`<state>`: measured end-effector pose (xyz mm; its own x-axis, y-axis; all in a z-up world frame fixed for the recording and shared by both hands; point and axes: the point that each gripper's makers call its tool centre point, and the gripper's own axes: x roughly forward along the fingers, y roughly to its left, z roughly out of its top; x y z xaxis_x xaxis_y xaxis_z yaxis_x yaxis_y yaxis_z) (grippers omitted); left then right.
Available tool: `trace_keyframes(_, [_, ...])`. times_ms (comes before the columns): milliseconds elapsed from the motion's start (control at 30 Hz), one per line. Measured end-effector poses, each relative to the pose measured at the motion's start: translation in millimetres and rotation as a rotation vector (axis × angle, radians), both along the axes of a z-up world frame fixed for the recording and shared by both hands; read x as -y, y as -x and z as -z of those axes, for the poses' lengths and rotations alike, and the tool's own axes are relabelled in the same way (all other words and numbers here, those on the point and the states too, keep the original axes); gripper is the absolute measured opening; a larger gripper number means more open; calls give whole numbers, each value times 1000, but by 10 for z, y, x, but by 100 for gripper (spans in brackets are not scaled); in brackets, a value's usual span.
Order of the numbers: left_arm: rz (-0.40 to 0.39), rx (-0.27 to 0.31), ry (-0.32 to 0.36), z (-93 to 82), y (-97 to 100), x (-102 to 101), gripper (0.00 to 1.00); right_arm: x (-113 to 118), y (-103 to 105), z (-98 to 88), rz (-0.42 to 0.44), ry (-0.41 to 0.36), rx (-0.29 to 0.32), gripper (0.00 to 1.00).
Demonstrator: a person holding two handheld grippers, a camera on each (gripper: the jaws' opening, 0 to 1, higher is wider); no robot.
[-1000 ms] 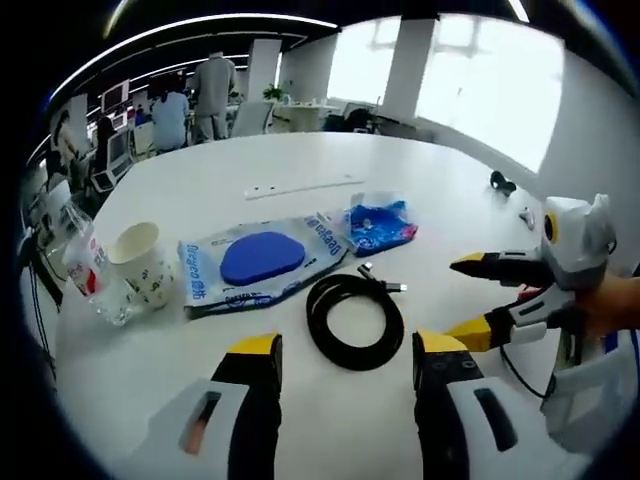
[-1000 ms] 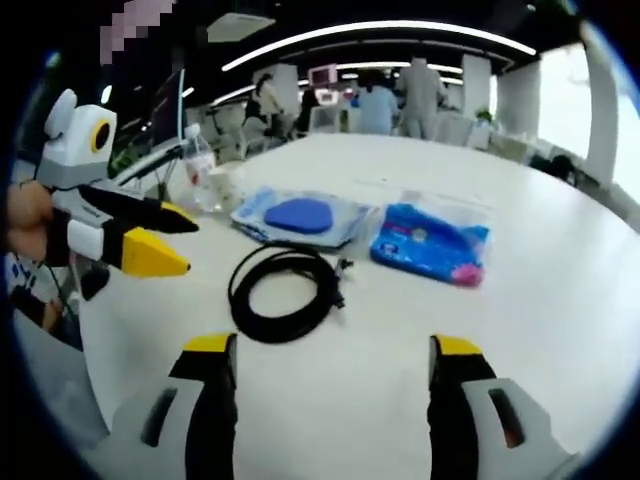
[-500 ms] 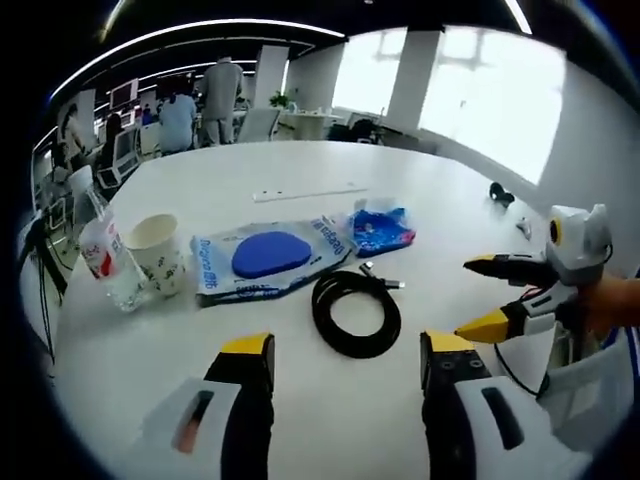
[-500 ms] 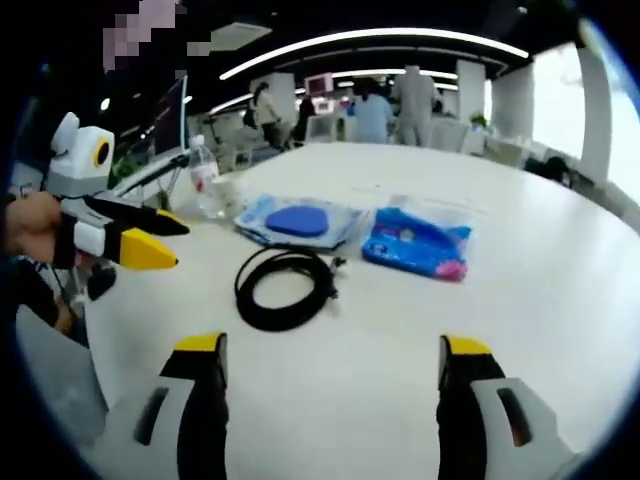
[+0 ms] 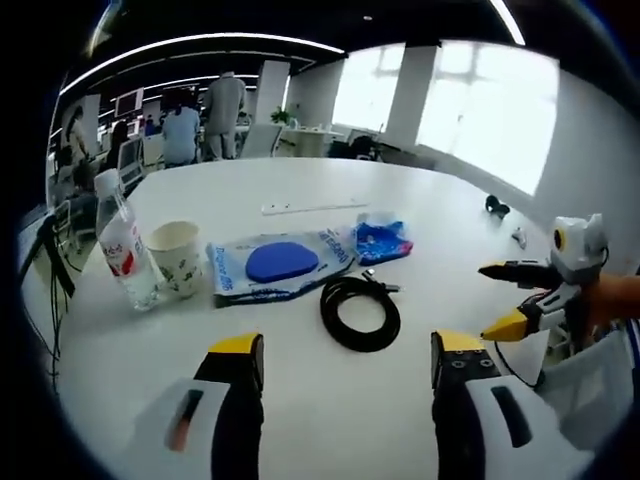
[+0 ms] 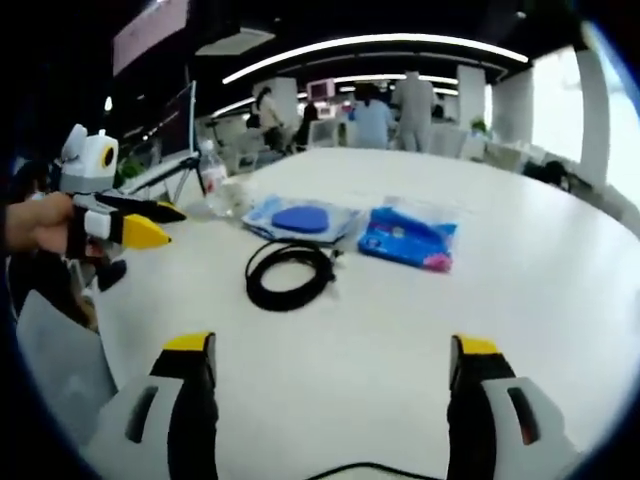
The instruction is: Arrange the tabletop items into an orderly group along one side of the table until the central work area is clear of visible clutter.
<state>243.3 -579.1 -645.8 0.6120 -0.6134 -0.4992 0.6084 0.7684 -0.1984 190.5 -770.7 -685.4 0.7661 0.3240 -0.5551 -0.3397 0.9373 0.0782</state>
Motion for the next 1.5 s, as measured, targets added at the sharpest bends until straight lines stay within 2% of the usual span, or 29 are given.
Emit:
trace_keyframes(233, [-13, 13, 8, 7, 73, -41, 68, -54, 127, -79, 14, -46, 27, 99])
trace_keyframes(500, [-16, 12, 30, 10, 172, -95, 70, 11, 234, -163, 35, -55, 47, 100])
trace_keyframes(667, [-14, 12, 27, 14, 244, -138, 72, 2, 332, -182, 0, -4, 56, 100])
trace_keyframes(833, [10, 53, 38, -133, 334, -99, 75, -10, 411, -269, 4, -28, 80, 100])
trace_keyframes(1067, [15, 83, 40, -198, 451, -111, 76, 45, 507, -295, 21, -46, 76, 100])
trace_keyframes(1133, [7, 97, 31, -215, 470, -136, 76, 61, 550, -293, 29, -52, 61, 100])
trace_keyframes(1200, [12, 123, -8, -213, 486, -169, 75, 95, 610, -280, 41, -44, 41, 100])
trace_keyframes(1233, [15, 121, -29, -184, 506, -185, 75, 114, 626, -307, 48, -37, 48, 100])
trace_keyframes(1333, [10, 107, 7, -192, 550, -176, 75, 114, 622, -383, 53, -45, 68, 100])
trace_keyframes(1500, [5, 123, 2, -224, 619, -172, 75, 63, 694, -438, 30, -27, 79, 100])
